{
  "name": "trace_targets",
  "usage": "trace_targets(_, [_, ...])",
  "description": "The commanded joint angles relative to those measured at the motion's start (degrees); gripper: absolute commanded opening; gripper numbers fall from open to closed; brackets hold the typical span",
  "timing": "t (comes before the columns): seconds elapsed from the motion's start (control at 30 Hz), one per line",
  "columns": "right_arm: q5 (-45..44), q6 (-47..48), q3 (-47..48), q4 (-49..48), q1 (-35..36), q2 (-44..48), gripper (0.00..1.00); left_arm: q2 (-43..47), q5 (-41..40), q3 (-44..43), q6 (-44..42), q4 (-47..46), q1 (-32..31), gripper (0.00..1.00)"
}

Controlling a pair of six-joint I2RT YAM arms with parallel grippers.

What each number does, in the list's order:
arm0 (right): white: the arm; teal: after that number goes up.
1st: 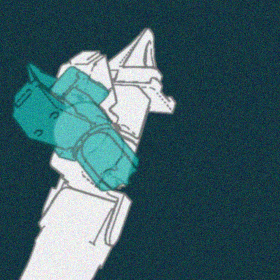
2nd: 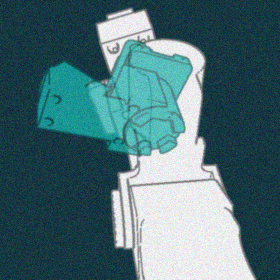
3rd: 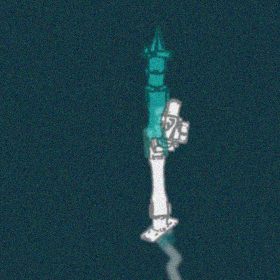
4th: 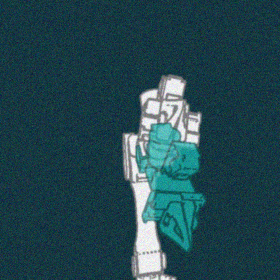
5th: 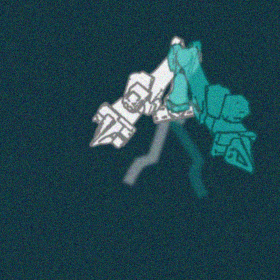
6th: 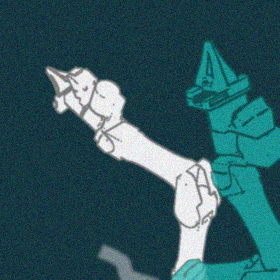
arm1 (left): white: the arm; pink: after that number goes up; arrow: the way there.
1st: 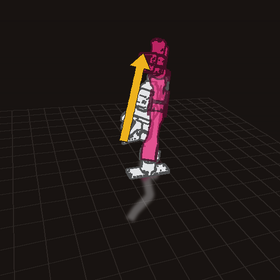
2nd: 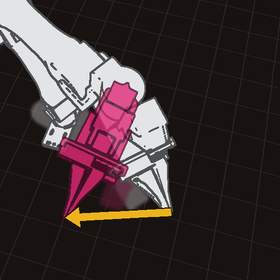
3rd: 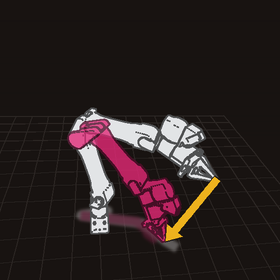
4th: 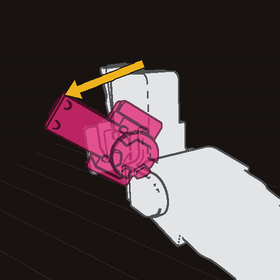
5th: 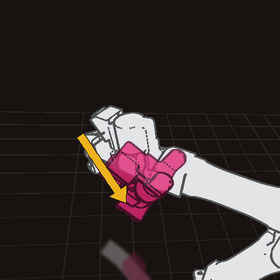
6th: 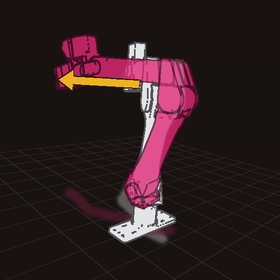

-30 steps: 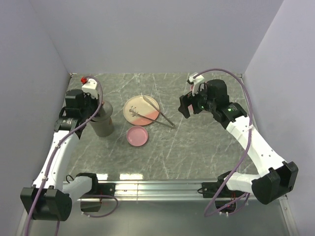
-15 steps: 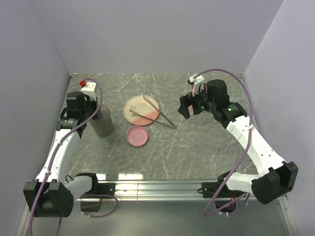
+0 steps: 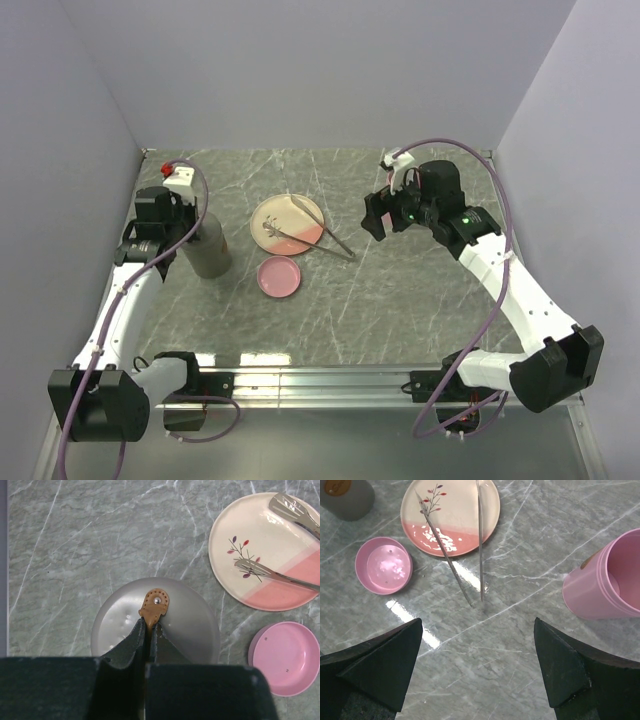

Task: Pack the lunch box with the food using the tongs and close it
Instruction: Close the box lid on the packing box.

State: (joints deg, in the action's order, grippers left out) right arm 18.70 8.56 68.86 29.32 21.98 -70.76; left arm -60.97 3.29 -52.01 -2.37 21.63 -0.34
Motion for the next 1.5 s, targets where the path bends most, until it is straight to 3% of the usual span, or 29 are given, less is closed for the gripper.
trace_targets(0.0, [0.5, -0.6, 2.8, -0.8, -0.4, 0.1, 0.99, 0.2, -1.2, -2.4, -1.0, -1.5, 1.5, 0.0])
trace_targets(0.63, [0.8, -0.3, 3.9, -0.3, -0.4, -1.3, 0.99, -1.0, 3.6, -1.0, -0.4, -1.8, 1.5, 0.0])
trace_targets(1.47, [1.1, -0.6, 4.2, -0.9, -0.4, -2.5, 1.0, -1.9, 1.2, 0.2, -2.9, 0.1, 1.3, 0.0])
